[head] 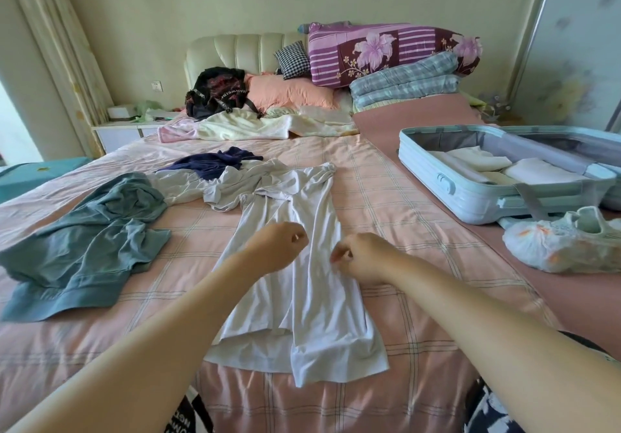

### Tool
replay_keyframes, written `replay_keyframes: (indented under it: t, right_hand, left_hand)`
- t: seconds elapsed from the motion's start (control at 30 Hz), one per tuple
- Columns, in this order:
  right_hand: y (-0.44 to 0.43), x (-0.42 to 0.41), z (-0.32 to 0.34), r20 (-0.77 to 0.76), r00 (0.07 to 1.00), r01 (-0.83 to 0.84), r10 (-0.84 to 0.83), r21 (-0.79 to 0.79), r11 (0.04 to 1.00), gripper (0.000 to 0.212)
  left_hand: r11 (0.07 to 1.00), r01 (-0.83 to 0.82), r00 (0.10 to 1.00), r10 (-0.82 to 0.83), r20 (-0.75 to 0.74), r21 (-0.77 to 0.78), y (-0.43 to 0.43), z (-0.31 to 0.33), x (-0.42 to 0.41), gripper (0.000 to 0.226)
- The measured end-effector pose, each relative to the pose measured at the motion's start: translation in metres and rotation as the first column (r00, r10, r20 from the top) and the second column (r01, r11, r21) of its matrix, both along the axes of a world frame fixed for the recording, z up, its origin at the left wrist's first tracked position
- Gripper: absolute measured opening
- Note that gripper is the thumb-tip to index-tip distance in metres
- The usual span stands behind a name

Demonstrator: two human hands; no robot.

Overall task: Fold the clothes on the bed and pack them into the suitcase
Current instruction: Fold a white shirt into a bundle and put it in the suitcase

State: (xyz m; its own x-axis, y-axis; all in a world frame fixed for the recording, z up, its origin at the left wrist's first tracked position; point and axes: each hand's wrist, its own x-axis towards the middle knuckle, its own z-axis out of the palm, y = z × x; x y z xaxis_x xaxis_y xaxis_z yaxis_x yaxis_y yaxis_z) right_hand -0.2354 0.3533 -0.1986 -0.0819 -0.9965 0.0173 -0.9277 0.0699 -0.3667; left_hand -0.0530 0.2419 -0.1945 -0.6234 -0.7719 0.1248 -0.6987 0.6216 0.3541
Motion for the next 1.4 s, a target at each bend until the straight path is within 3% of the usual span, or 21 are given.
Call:
replay_keyframes:
  t: [0.07,0.17,0.3,0.43,0.53,0.63,0.7,0.87,0.93,1.03,1.1,1.2,1.27,1.4]
  right_hand:
    - [-0.018,0.0,-0.007,-0.066,0.997,-0.045,0.041,-0.06,0.997,0.038]
    - [-0.039,0.0,-0.019,-0.156,0.978,-0.14,0.14,0.014,0.99,0.064]
    - [-0.051,-0.013,-0.031,-0.266,0.96,-0.025,0.088,0.23,0.973,0.078]
    - [-0.059,-0.016,-0.032,-0.335,0.942,0.064,0.016,0.225,0.972,0.081]
    - [-0.062,-0.003,-0.03,-0.384,0.923,0.058,-0.012,0.108,0.992,0.072]
    - [-0.058,0.015,-0.026,-0.336,0.94,-0.095,0.063,-0.082,0.992,0.051]
    - [-0.051,0.028,-0.023,-0.233,0.959,-0.194,0.16,-0.129,0.973,0.042]
    - [-0.025,0.067,-0.018,-0.143,0.936,-0.343,0.32,-0.184,0.921,0.015]
    - [-0.015,0.08,-0.013,-0.103,0.918,-0.394,0.382,-0.133,0.91,0.023]
    - [-0.007,0.094,-0.011,-0.265,0.866,-0.439,0.424,0.004,0.899,0.042]
    - [-0.005,0.1,-0.013,-0.302,0.857,-0.433,0.417,0.017,0.901,0.029]
    - [-0.001,0.101,-0.006,-0.216,0.888,-0.412,0.406,0.016,0.911,0.012]
    - [0.002,0.101,0.002,-0.151,0.897,-0.41,0.415,0.061,0.91,0.011]
    - [0.011,0.101,0.004,-0.051,0.899,-0.395,0.434,0.331,0.857,0.008]
  left_hand:
    - [0.996,0.03,1.0,-0.03,0.001,-0.086,-0.018,-0.012,-0.011,0.024]
    - [0.979,0.194,0.969,-0.182,0.169,-0.056,-0.03,-0.03,-0.028,0.042]
    - [0.993,0.092,0.888,-0.047,0.458,-0.075,-0.049,-0.038,-0.03,0.055]
    - [0.998,0.017,0.859,0.012,0.512,-0.053,-0.07,-0.04,-0.016,0.057]
    - [0.994,0.046,0.908,0.001,0.419,-0.103,-0.064,-0.037,-0.002,0.055]
    - [0.973,0.1,0.967,-0.045,0.252,-0.209,-0.046,-0.024,0.02,0.042]
    - [0.982,0.142,0.977,-0.119,0.177,-0.124,-0.024,-0.013,0.037,0.031]
    - [0.948,0.304,0.861,-0.317,0.399,0.097,0.033,0.0,0.075,0.053]
    - [0.932,0.345,0.802,-0.353,0.482,0.108,0.043,-0.004,0.085,0.057]
    - [0.935,0.337,0.794,-0.343,0.502,0.105,0.051,-0.007,0.095,0.038]
    - [0.952,0.296,0.824,-0.295,0.483,0.077,0.054,-0.005,0.1,0.023]
    - [0.977,0.211,0.899,-0.204,0.388,0.023,0.053,0.004,0.107,0.029]
    - [0.984,0.14,0.909,-0.171,0.38,0.108,0.053,0.012,0.114,0.029]
    - [0.898,0.093,0.783,-0.333,0.526,0.429,0.055,0.012,0.132,0.029]
